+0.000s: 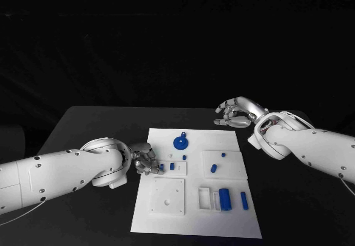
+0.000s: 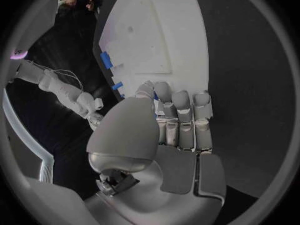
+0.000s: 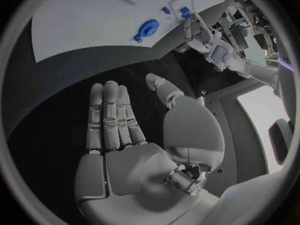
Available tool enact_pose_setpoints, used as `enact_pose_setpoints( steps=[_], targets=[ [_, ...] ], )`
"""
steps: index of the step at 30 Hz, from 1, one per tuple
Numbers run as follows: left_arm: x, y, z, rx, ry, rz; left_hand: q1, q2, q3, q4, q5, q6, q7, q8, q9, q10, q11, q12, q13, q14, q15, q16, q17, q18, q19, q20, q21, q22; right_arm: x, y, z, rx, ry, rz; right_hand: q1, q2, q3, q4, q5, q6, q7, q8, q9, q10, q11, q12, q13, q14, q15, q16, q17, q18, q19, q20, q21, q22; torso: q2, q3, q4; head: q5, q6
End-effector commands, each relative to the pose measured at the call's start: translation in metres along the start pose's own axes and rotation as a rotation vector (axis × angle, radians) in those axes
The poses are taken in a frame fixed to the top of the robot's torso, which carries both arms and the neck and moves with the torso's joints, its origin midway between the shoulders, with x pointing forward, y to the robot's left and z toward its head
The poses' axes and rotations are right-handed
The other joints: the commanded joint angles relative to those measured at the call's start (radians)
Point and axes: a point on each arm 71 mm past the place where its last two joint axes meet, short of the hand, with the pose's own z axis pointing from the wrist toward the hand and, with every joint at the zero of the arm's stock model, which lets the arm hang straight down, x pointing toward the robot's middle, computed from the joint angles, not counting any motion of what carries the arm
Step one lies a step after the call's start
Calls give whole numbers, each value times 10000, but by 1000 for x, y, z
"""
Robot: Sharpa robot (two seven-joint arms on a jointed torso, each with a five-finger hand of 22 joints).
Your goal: Assemble the parts on the task board
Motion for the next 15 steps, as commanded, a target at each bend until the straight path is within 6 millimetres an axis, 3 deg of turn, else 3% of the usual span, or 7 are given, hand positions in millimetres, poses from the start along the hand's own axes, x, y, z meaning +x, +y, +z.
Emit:
enact_pose_setpoints(
  steps=[1,4,6,8,11,15],
  targets=[
    [4,7,0,-476,197,120,-125,-164,88,22,-183,-72,23,-46,17,-54,-19,-65,-16,40,-42,-35,-11,-106,38,-1142,-41,54,1,1,0,-87,113,17,-62,4,-14,49,65,-7,78,54,11,-69,-33,56,-17,40,7,-45,13,80,-9,94,-39,12,1,-3,1,1,-1],
    [4,8,0,-505,150,128,-227,-254,226,2,-380,-73,32,-50,20,-57,-35,-70,-20,53,-54,-44,-17,-102,65,-1150,-61,42,1,1,0,-87,115,18,-62,3,-15,49,67,-8,79,53,11,-69,-33,57,-18,39,7,-46,13,80,-9,95,-39,12,1,-2,-2,6,3],
    [4,8,0,-512,125,116,-607,-530,258,53,-914,-83,19,-56,25,-57,-9,-67,-17,62,-43,-50,-20,-122,98,-1138,-69,33,1,1,0,-91,116,20,-62,3,-15,49,68,-8,79,53,10,-70,-33,57,-19,39,7,-46,13,80,-10,95,-39,12,0,-2,0,8,4],
    [4,8,-1,-512,91,100,-936,-846,892,9,-1395,-101,10,-75,28,-63,-38,-69,-21,98,-80,-78,-37,-91,181,-1181,-132,-2,1,1,0,-90,116,20,-62,2,-15,48,71,-9,79,53,10,-70,-33,58,-20,39,7,-46,13,81,-10,95,-39,13,0,-3,2,11,5],
    [3,7,-1,-499,-28,52,-1312,-1181,1310,15,-2119,-128,12,-92,34,-77,-37,-65,-21,101,-78,-102,-46,-93,210,-1193,-170,0,1,1,0,-85,113,18,-61,2,-16,47,74,-9,79,53,10,-71,-33,59,-22,39,7,-47,13,81,-10,95,-40,14,1,-4,-1,16,5],
    [4,6,-1,-476,-77,36,-1734,-1417,1727,38,-2276,-150,12,-95,56,-94,-35,-56,-14,112,-84,-103,-40,-89,228,-1206,-201,20,1,1,0,-93,116,22,-59,2,-17,46,80,-11,79,52,10,-72,-33,61,-25,39,7,-48,14,82,-10,96,-41,15,1,-1,-1,32,17]
  ],
)
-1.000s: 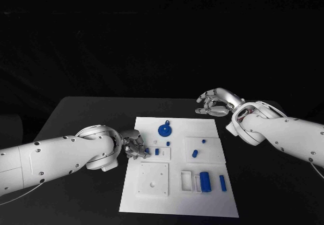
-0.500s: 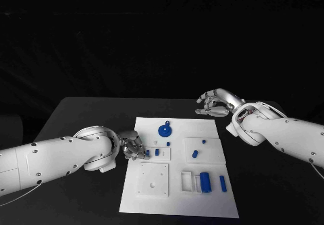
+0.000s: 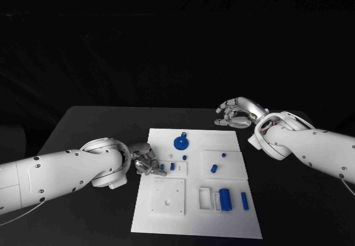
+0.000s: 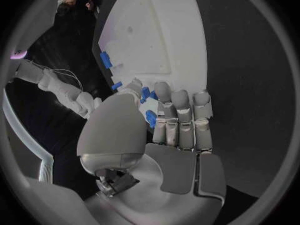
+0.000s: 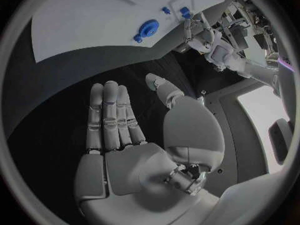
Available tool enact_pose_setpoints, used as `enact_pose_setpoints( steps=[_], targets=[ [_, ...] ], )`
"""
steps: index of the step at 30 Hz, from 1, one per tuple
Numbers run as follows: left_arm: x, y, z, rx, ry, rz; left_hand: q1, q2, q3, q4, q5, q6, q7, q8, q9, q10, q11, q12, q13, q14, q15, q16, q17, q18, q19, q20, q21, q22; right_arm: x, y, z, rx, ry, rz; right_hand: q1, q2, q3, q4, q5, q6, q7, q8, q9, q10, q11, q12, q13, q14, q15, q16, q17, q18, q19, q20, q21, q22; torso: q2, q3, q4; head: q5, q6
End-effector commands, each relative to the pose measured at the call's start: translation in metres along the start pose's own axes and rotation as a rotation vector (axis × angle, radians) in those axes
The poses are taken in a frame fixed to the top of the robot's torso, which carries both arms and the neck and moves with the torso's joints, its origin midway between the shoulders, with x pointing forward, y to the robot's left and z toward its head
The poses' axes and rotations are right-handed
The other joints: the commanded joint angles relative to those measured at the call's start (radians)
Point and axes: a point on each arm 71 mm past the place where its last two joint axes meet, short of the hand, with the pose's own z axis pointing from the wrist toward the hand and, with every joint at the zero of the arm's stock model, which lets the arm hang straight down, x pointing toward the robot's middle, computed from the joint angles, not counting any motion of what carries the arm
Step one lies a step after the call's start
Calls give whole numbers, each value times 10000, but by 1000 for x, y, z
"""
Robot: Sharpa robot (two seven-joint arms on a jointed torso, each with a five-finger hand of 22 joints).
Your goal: Assemble the parts on the task board
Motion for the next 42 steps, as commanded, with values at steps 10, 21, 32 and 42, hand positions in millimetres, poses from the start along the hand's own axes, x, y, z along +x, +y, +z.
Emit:
enact_pose_setpoints(
  steps=[10,21,32,42],
  targets=[
    [2,3,0,-531,-520,317,-901,50,660,13,-15,-74,31,-3,38,-34,-21,9,8,76,-37,-22,18,-80,109,-1187,-88,50,1,1,0,-95,107,16,-58,2,-19,46,32,-2,98,51,8,-74,-32,65,-21,39,7,-49,16,88,26,62,-42,20,2,5,-2,20,24],
    [4,-4,3,-485,-413,441,-209,1073,355,-47,1614,-88,17,73,168,-28,-31,80,73,65,-54,53,92,-78,-11,-1198,55,207,1,1,0,-83,103,14,-62,4,-24,49,43,-4,99,51,7,-75,-31,72,-29,41,7,-50,18,90,27,66,-44,24,2,3,-1,24,26],
    [7,-9,6,-479,-223,540,-83,1340,12,-31,2967,85,-22,174,242,46,-61,169,120,91,-66,145,158,-86,-55,-1203,141,208,1,1,0,-78,106,13,-61,5,-25,49,50,-5,99,51,7,-75,-31,75,-34,42,7,-51,19,91,28,67,-44,27,4,4,-2,23,27],
    [7,-7,7,-738,-12,651,-507,1269,-37,-16,2943,344,-113,281,283,143,-146,297,175,172,-132,289,233,-58,11,-1250,230,203,1,0,-1,-57,119,11,-55,7,-25,46,59,-5,98,52,7,-75,-31,81,-40,43,7,-52,21,95,29,68,-45,31,2,4,-7,39,25]
  ],
)
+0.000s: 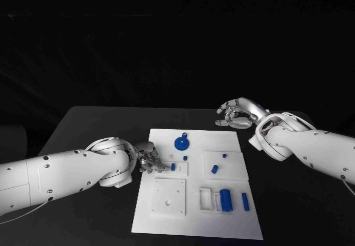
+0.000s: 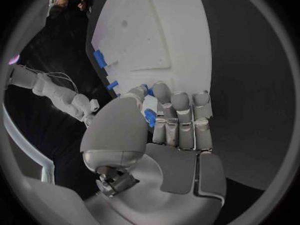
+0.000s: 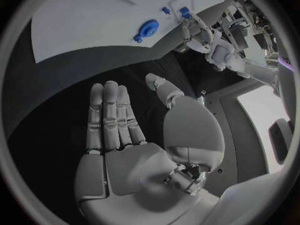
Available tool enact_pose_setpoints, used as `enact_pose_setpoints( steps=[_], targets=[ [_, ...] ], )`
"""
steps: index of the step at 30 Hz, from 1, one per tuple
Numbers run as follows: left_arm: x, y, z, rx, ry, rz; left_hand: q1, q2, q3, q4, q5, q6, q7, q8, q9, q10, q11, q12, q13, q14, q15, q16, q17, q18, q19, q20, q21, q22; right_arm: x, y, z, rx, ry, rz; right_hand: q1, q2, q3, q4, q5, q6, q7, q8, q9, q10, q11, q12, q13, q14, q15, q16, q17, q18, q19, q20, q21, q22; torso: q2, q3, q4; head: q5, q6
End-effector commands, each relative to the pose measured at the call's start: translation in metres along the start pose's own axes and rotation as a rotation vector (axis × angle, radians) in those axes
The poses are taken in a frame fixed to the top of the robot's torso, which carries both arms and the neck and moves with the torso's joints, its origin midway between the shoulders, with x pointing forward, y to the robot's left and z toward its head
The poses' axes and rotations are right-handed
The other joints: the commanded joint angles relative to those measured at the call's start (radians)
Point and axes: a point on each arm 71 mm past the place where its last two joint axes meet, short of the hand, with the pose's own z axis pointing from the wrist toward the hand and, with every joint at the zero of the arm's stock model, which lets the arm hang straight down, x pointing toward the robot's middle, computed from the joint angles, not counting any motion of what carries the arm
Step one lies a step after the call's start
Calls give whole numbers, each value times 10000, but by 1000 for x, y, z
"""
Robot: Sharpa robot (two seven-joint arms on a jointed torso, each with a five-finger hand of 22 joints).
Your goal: Assemble the parts on the task board
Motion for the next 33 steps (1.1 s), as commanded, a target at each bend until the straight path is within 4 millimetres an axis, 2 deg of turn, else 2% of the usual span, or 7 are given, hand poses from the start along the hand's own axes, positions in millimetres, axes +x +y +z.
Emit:
enact_pose_setpoints(
  steps=[1,6,10,16,17,19,33],
  targets=[
    [7,5,2,-414,438,271,-80,38,10,-9,-11,78,-20,46,-15,36,-43,69,13,-9,-65,30,16,-55,-22,-1219,71,208,1,1,0,-62,116,2,-54,9,-25,46,61,20,79,52,7,-39,6,43,-13,44,7,-52,15,103,29,69,-45,17,-1,-1,-4,-5,-1],
    [8,4,2,-424,557,340,59,187,42,-37,98,182,-60,90,7,68,-83,131,43,14,-94,101,54,-37,-21,-1244,135,221,1,0,0,-59,127,4,-54,10,-26,46,65,21,79,53,7,-38,6,46,-16,45,7,-52,16,104,30,70,-46,19,-1,-1,2,-10,-6],
    [8,3,3,-417,580,359,618,340,1,-190,719,167,-55,85,24,31,-79,169,69,-26,-100,137,80,-29,-78,-1254,214,228,1,1,-1,-65,131,6,-55,9,-28,46,67,21,79,53,7,-38,5,48,-19,46,7,-52,16,105,30,71,-46,21,-1,-3,1,-12,-13],
    [8,3,3,-381,572,187,1398,726,-137,-561,1149,105,-21,64,51,-17,-49,196,89,-88,-73,153,94,-48,-189,-1233,291,216,1,1,-1,-62,134,6,-60,13,-31,51,74,23,79,55,7,-38,6,53,-24,47,7,-53,18,106,31,74,-47,24,0,-4,-3,-18,-30],
    [8,3,3,-363,568,159,1665,840,24,-683,1004,97,-21,56,53,-25,-43,196,87,-98,-72,149,92,-46,-216,-1230,291,206,1,1,-1,-61,136,6,-61,15,-31,52,77,24,78,56,7,-37,6,54,-25,48,7,-53,18,106,32,74,-47,25,0,-4,-3,-18,-30],
    [8,3,3,-348,573,75,1930,620,879,-491,377,104,-1,25,34,-21,-28,193,70,-95,-51,142,82,-81,-220,-1200,288,186,1,1,-1,-62,134,6,-64,17,-33,55,91,26,78,57,7,-37,5,58,-30,50,7,-53,19,107,32,76,-48,27,-1,-3,-5,-22,-32],
    [7,3,3,-228,476,-391,1704,676,1974,-1065,352,90,19,31,105,-23,9,231,73,-122,13,197,105,-109,-339,-1163,456,213,1,1,0,-66,135,5,-73,21,-55,59,352,24,77,64,3,-46,4,105,-97,56,6,-67,33,127,33,99,-63,64,-1,-5,-1,-18,-24]
  ],
)
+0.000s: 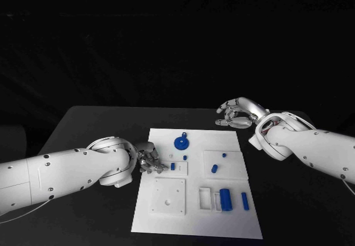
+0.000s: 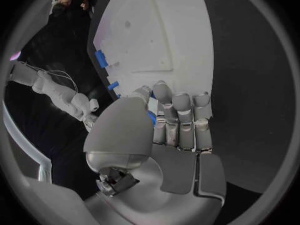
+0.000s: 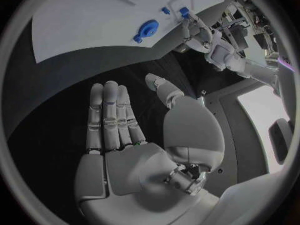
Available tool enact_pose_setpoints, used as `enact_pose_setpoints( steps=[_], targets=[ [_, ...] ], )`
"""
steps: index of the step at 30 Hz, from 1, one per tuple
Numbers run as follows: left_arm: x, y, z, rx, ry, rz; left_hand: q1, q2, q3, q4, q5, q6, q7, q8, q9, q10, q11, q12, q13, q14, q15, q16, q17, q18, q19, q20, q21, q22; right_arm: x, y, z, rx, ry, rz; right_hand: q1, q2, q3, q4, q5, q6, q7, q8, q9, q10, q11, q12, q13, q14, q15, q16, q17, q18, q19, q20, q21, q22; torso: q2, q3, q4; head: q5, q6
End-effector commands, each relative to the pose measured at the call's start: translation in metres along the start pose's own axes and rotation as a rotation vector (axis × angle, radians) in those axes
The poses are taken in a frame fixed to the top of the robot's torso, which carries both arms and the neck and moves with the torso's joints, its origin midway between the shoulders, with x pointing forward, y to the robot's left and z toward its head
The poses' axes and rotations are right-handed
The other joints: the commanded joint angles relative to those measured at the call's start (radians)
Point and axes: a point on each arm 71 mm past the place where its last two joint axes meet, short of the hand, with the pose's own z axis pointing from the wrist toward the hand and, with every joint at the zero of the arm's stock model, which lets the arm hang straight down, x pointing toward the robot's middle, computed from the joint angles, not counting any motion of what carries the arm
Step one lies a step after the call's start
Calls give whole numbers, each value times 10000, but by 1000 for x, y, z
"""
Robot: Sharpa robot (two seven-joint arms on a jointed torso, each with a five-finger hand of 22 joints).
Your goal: Assemble the parts on the task board
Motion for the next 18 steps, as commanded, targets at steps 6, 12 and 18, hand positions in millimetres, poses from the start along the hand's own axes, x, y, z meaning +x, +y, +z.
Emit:
enact_pose_setpoints(
  steps=[6,12,18],
  targets=[
    [4,3,1,-118,225,-373,-1024,458,2080,-2524,-28,-23,80,53,250,-55,-32,56,-6,-58,38,64,7,-115,-158,-1227,143,195,2,1,0,-84,132,4,-78,20,-33,33,60,-19,76,65,3,-48,4,61,-21,57,6,-69,15,180,-4,67,-66,14,0,2,-2,5,10],
    [0,1,0,-104,343,-446,-2816,656,3357,-4188,-18,14,50,34,473,-16,-14,74,-39,2,53,68,-25,-115,-43,-1213,225,166,2,2,1,-93,135,6,-84,18,-39,34,80,-20,77,65,2,-50,4,66,-28,57,7,-70,17,181,-5,69,-68,17,-4,8,-1,18,18],
    [-5,-1,0,-91,462,-489,-3699,775,4042,-4962,23,82,30,24,600,27,-24,89,-64,59,72,74,-46,-113,67,-1207,246,151,2,2,1,-99,141,12,-90,16,-44,37,94,-22,77,65,2,-53,5,69,-34,57,7,-72,18,182,-5,72,-69,21,-2,9,-3,30,33]
  ],
)
